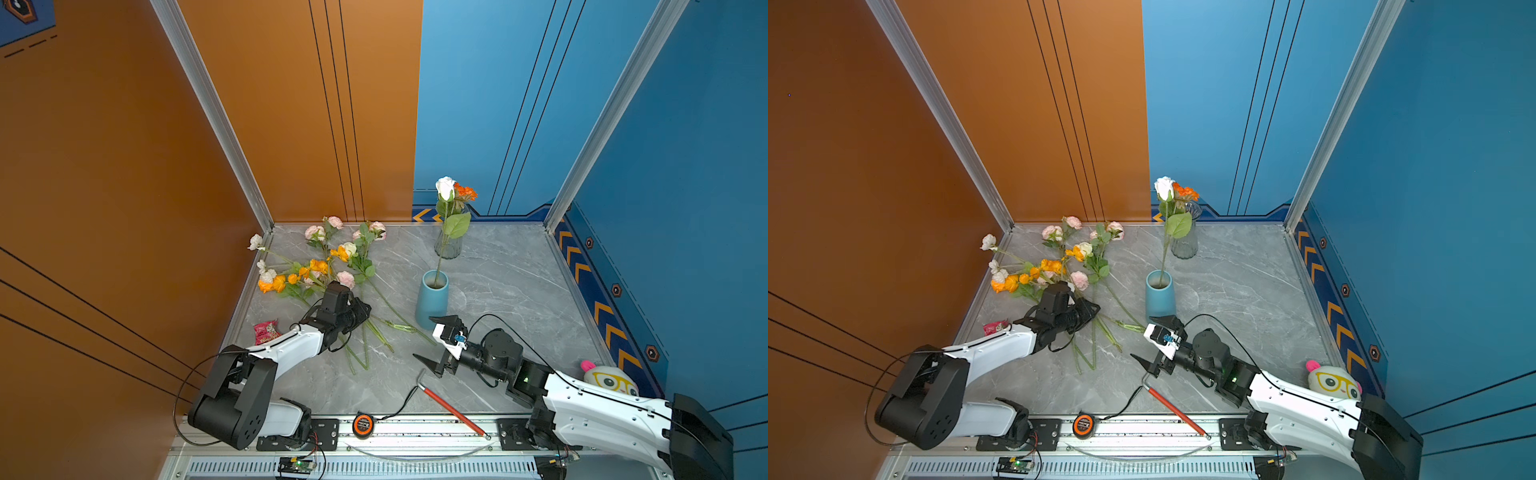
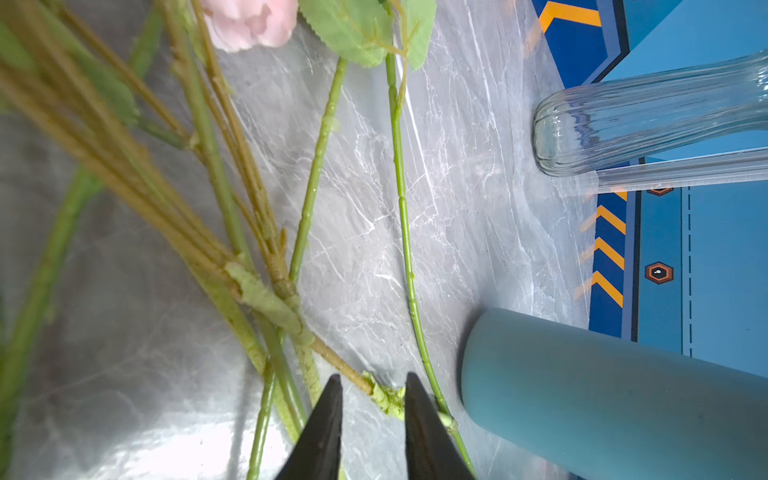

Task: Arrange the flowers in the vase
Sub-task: 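Release the white flower and reach the left gripper back to the flower pile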

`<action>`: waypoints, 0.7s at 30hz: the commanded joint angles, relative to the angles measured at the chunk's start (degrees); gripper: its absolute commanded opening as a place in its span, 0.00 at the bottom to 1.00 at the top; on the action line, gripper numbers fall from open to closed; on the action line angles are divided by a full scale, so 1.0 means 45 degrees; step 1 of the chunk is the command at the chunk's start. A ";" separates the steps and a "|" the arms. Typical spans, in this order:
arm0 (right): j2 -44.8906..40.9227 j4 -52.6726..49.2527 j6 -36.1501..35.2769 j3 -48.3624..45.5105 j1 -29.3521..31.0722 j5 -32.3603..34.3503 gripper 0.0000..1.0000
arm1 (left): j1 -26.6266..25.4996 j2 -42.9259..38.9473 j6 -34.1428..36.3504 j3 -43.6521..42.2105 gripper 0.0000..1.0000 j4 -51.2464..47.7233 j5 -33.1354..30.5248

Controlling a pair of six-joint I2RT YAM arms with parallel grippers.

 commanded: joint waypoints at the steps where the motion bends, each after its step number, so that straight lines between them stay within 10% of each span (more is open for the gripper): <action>1: -0.0008 -0.0147 -0.0185 0.0368 0.0065 -0.0071 1.00 | -0.0215 0.0173 -0.0541 -0.0113 0.26 0.0484 -0.0133; 21: 0.0469 -0.0019 -0.0202 0.0426 0.0018 -0.0030 1.00 | -0.0193 0.1058 -0.0944 -0.0809 0.34 0.1848 -0.0667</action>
